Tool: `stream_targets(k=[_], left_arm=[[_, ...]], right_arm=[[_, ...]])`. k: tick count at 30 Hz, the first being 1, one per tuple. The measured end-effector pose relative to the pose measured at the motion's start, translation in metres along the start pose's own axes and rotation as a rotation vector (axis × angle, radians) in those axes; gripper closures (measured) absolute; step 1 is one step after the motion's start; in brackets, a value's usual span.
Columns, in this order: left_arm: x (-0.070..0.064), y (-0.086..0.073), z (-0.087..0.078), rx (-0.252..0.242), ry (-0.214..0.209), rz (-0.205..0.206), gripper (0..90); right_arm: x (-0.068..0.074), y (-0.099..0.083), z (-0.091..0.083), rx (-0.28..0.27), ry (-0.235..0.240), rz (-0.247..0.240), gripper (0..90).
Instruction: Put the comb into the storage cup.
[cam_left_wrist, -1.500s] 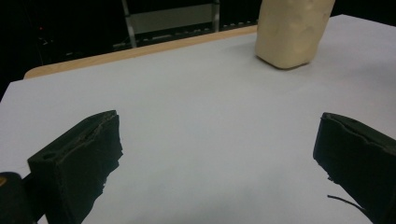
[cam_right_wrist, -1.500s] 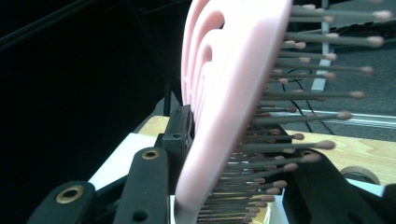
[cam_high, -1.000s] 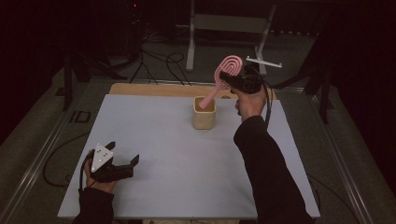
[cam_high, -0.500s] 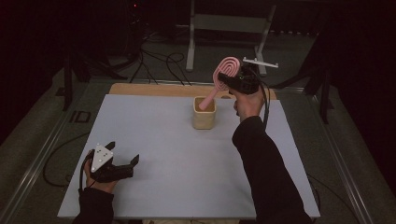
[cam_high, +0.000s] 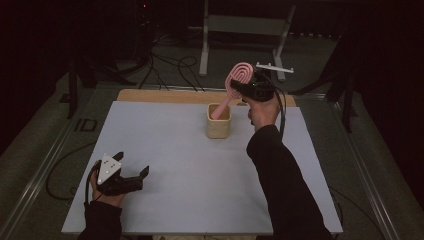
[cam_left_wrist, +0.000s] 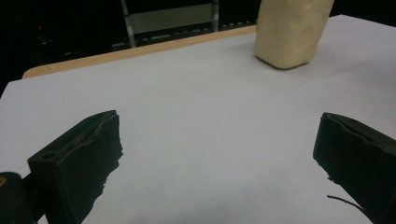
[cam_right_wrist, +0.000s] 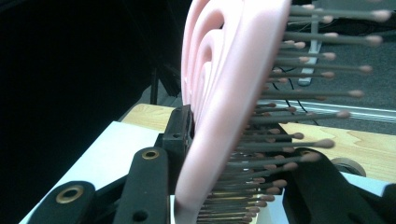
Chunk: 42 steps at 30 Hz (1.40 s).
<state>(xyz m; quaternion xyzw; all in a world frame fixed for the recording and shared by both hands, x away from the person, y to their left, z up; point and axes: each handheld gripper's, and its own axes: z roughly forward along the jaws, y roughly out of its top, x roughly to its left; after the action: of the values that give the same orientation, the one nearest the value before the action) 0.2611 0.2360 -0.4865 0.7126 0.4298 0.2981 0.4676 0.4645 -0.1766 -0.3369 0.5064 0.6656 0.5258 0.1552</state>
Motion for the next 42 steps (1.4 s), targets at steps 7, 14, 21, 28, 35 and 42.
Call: stream_targets(k=[7, 14, 21, 28, 35, 42], left_arm=[[0.000, 0.000, 0.000, -0.003, -0.005, -0.009, 1.6], [0.000, 0.000, 0.000, -0.005, -0.002, -0.007, 1.6], [0.001, 0.000, 0.000, -0.006, -0.001, -0.008, 1.5], [0.001, -0.001, 0.000, -0.004, 0.000, -0.008, 1.5], [0.001, -0.001, 0.000, -0.004, -0.001, -0.008, 1.6], [0.000, -0.001, 0.000, -0.004, -0.001, -0.009, 1.5]], right_arm=[[0.002, -0.002, 0.004, 0.010, 0.003, -0.003, 63.6], [0.004, -0.003, 0.007, 0.021, 0.004, -0.010, 63.5], [0.005, -0.005, 0.009, 0.028, 0.004, -0.011, 63.5], [0.004, -0.009, 0.012, 0.038, 0.003, -0.008, 63.6], [0.003, -0.013, 0.016, 0.044, 0.000, -0.009, 63.5], [0.004, -0.013, 0.017, 0.049, -0.001, -0.012, 63.5]])
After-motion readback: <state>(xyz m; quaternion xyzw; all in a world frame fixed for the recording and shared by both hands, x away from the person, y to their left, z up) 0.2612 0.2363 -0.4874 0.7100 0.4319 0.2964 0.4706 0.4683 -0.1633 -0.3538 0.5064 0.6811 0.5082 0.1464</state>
